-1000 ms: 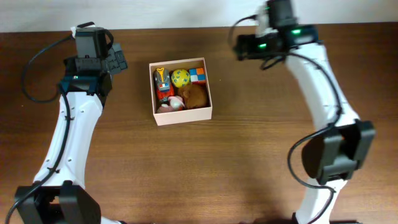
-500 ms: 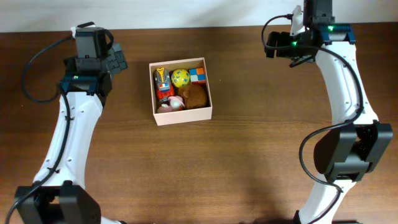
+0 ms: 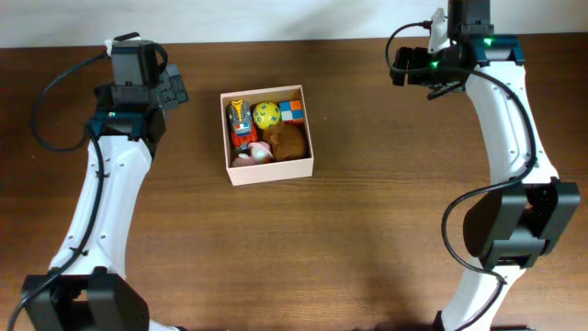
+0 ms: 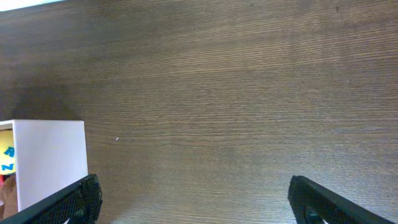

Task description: Pack container

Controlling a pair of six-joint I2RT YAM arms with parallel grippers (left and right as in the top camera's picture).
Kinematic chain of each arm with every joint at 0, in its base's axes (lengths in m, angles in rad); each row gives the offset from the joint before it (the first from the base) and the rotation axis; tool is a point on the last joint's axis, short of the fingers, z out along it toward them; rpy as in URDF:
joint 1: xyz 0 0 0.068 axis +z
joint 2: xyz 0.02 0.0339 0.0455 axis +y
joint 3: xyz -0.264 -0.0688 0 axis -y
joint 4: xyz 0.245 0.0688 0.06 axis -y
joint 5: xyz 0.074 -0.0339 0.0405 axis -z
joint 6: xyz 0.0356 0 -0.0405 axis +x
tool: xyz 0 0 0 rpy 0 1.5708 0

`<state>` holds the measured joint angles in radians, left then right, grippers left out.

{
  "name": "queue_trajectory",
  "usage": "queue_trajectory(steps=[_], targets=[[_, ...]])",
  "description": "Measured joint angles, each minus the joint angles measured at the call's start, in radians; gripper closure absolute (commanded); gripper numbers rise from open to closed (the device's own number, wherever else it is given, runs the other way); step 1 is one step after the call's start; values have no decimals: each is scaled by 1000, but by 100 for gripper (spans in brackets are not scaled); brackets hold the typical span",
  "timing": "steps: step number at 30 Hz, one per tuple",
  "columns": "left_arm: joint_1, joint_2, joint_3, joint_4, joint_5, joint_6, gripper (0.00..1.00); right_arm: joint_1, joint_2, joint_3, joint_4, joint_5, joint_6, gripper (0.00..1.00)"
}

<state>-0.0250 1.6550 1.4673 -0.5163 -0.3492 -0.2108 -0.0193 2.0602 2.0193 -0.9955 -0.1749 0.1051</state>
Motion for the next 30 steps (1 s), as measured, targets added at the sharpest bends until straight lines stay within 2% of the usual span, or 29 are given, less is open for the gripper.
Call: queue_trajectory(steps=[10, 14, 17, 20, 25, 30], targets=[[0, 0, 0, 0, 0, 0, 1, 0, 0, 0, 2, 0, 0, 1], [0, 0, 0, 0, 0, 0, 1, 0, 0, 0, 63, -1, -8, 1], [0, 0, 0, 0, 0, 0, 1, 0, 0, 0, 134, -5, -61, 1], [0, 0, 0, 0, 0, 0, 1, 2, -19, -1, 197, -8, -183, 1], [0, 0, 0, 0, 0, 0, 1, 5, -175, -7, 217, -8, -365, 1], [0, 0, 0, 0, 0, 0, 1, 7, -451, -7, 224, -8, -433, 1]])
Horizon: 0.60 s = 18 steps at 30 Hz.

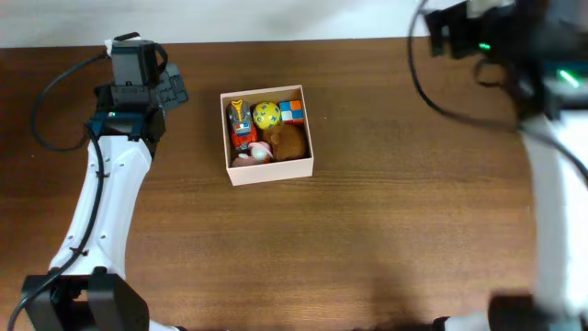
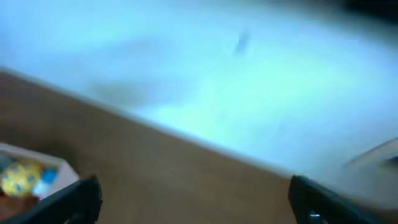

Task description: Pack container

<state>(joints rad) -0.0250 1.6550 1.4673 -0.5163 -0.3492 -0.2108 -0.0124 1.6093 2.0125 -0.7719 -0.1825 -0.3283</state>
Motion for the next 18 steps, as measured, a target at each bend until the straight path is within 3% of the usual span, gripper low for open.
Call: queue_trajectory(steps=[4, 8, 18], targets=[[0, 0, 0, 0, 0, 0, 1, 0, -221, -25, -10, 5, -22, 1], [0, 0, 0, 0, 0, 0, 1, 0, -450, -191, -33, 33, -31, 1], [0, 0, 0, 0, 0, 0, 1, -67, -1026, -885, 2, 19, -35, 1]])
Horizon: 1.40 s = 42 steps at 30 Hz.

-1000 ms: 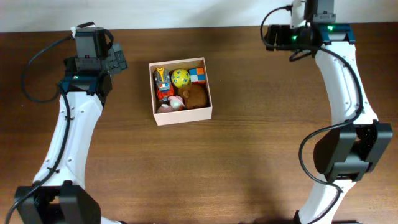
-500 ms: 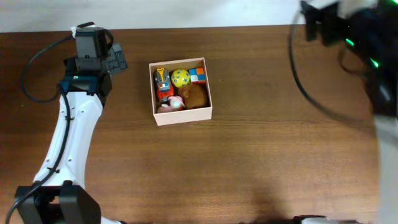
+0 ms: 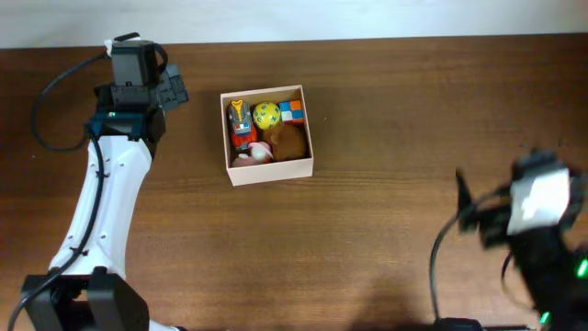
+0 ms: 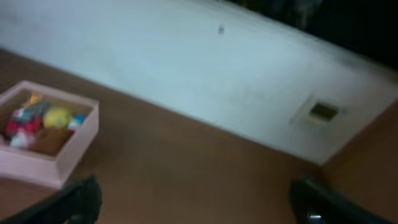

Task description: Pack container

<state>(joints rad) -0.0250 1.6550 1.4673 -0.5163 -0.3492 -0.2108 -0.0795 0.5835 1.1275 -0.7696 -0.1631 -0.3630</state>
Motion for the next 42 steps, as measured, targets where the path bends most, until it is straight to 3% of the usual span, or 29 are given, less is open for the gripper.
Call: queue_trajectory(steps=[7, 15, 20, 26, 42], targets=[[0, 0, 0, 0, 0, 0, 1, -72, -264, -288, 102, -27, -1, 1], [0, 0, 0, 0, 0, 0, 1, -81, -384, -576, 291, -47, 8, 1], [0, 0, 0, 0, 0, 0, 1, -82, -420, -721, 443, -37, 100, 1], [0, 0, 0, 0, 0, 0, 1, -82, -471, -828, 515, -34, 200, 1], [0, 0, 0, 0, 0, 0, 1, -41, -509, -941, 563, 4, 268, 1]])
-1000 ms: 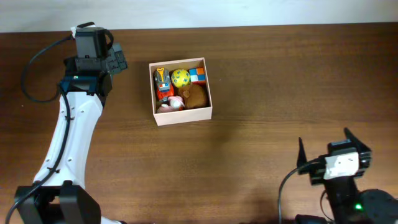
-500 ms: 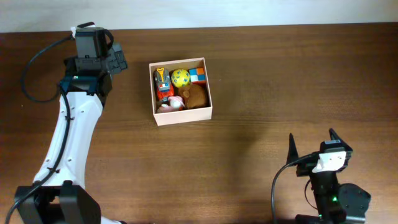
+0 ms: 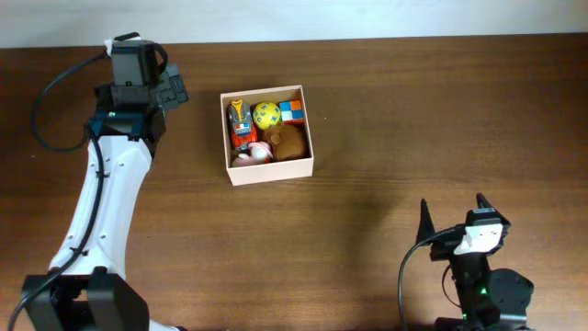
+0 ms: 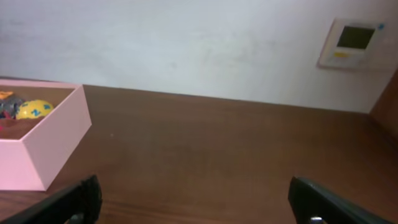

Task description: Pack container

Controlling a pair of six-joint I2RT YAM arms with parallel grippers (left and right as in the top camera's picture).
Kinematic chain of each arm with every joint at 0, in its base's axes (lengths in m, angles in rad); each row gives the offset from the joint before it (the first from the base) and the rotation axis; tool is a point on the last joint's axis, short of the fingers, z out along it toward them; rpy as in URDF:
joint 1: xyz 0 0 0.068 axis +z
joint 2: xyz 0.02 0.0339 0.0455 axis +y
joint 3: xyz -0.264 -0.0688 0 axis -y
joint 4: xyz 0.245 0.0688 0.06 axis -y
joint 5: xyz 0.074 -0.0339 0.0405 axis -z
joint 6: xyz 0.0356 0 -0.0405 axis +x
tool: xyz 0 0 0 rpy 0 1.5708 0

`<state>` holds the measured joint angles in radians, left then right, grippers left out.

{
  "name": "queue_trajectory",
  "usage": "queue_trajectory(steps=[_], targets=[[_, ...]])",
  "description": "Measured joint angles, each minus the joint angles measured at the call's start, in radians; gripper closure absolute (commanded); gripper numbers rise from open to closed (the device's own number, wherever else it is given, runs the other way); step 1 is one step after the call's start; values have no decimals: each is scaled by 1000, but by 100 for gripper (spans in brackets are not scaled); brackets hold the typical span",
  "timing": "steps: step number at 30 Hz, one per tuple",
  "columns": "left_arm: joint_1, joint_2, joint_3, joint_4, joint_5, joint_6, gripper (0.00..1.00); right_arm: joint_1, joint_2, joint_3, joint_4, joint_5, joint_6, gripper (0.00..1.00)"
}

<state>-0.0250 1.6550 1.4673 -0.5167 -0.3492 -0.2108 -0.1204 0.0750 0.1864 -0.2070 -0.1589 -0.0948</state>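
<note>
The pink box (image 3: 237,175) stands at the table's back middle. It holds a yellow ball (image 3: 266,114), a coloured cube (image 3: 292,111), a brown plush (image 3: 290,141), an orange toy (image 3: 241,121) and a pink toy (image 3: 255,154). My left gripper (image 3: 172,89) hovers left of the box; its jaws cannot be made out. The right gripper (image 3: 453,206) sits folded at the front right, far from the box. It is open and empty (image 4: 202,200), with the box (image 4: 43,146) and ball (image 4: 34,110) seen low to its left.
A white wall (image 4: 186,43) with a small wall panel (image 4: 356,40) rises behind the table's far edge. Bare brown tabletop (image 3: 413,119) stretches between the box and the right arm.
The right arm has dropped lower at the front right and now sits folded near the table's front edge, its camera looking level across the table. The left arm and box are unchanged.
My right gripper was open over the table at the back right, beside the box. Then it was raised there, tilted toward the wall. It then appeared at the front right, and now rests folded there. Box, toys and left arm stayed put throughout.
</note>
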Motion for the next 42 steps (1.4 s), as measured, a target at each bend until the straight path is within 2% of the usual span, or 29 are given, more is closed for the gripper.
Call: queue_trajectory(steps=[18, 42], targets=[[0, 0, 0, 0, 0, 0, 1, 1, -60, -128, 72, 0, 20, 1], [0, 0, 0, 0, 0, 0, 1, 1, -59, -167, 134, 8, 20, 1]])
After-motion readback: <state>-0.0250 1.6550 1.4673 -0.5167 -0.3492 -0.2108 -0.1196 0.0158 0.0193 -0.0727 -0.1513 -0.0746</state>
